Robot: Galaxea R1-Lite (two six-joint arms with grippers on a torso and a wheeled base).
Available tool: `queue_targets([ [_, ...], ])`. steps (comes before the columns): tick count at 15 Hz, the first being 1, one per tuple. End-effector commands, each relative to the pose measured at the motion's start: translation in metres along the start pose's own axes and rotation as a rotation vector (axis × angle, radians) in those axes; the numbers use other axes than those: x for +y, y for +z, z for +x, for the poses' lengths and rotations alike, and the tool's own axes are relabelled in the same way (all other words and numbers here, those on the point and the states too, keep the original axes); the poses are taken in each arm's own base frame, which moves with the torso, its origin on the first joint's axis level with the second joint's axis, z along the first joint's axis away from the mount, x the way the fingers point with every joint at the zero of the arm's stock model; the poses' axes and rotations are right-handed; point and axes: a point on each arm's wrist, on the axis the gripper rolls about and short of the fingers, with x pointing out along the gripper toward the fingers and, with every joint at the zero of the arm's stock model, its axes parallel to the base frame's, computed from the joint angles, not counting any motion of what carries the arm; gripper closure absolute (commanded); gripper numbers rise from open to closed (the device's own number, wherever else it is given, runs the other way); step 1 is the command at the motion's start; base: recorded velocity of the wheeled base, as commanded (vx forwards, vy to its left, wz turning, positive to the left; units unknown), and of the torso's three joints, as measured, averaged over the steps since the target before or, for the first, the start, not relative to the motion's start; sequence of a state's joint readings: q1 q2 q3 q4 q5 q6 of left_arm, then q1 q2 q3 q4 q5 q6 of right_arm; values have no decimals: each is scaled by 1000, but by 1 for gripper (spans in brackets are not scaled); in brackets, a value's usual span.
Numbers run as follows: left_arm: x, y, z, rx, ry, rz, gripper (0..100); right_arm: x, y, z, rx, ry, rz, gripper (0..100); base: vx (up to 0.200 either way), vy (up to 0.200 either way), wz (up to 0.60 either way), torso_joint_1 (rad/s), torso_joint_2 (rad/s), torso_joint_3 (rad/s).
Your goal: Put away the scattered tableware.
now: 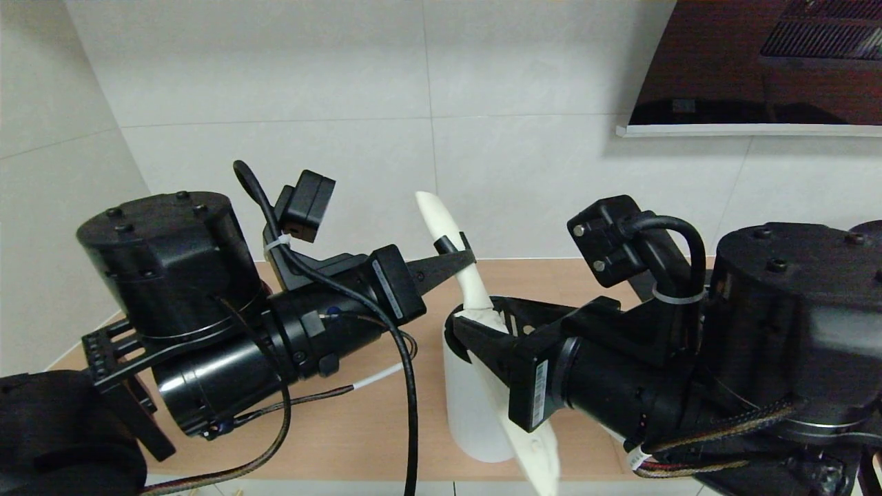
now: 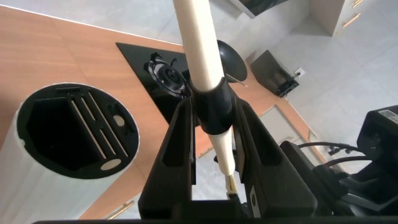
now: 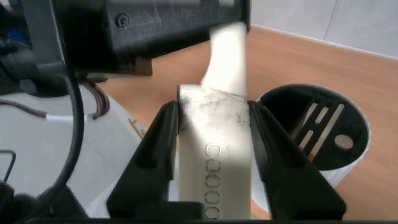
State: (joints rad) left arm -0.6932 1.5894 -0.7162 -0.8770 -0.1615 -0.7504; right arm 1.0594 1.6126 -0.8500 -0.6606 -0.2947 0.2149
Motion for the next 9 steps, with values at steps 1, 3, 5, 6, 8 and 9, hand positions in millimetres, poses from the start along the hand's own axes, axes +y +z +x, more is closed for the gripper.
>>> queue_targets([
  [1, -1, 1, -1, -7, -7, 0, 100, 0, 0, -1, 4, 1, -1, 0, 0, 0, 0, 0, 0, 0],
  [3, -3, 3, -2, -13, -12, 2, 100, 0, -1, -1, 7, 1, -2, 0, 0, 0, 0, 0, 0, 0],
  [5, -4, 3, -2, -16, -13, 2, 100, 0, -1, -1, 7, 1, -2, 0, 0, 0, 0, 0, 0, 0],
  [6, -3, 4, -2, -17, -12, 2, 100, -1, 0, -2, 4, 0, -1, 0, 0, 0, 0, 0, 0, 0],
  [8, -4, 5, -2, -29, -6, 4, 100, -3, 4, -5, -9, -7, 2, 0, 0, 0, 0, 0, 0, 0],
  [9, -12, 15, -2, -89, 8, 23, 100, -18, 17, -14, -51, -45, 12, 0, 0, 0, 0, 0, 0, 0],
])
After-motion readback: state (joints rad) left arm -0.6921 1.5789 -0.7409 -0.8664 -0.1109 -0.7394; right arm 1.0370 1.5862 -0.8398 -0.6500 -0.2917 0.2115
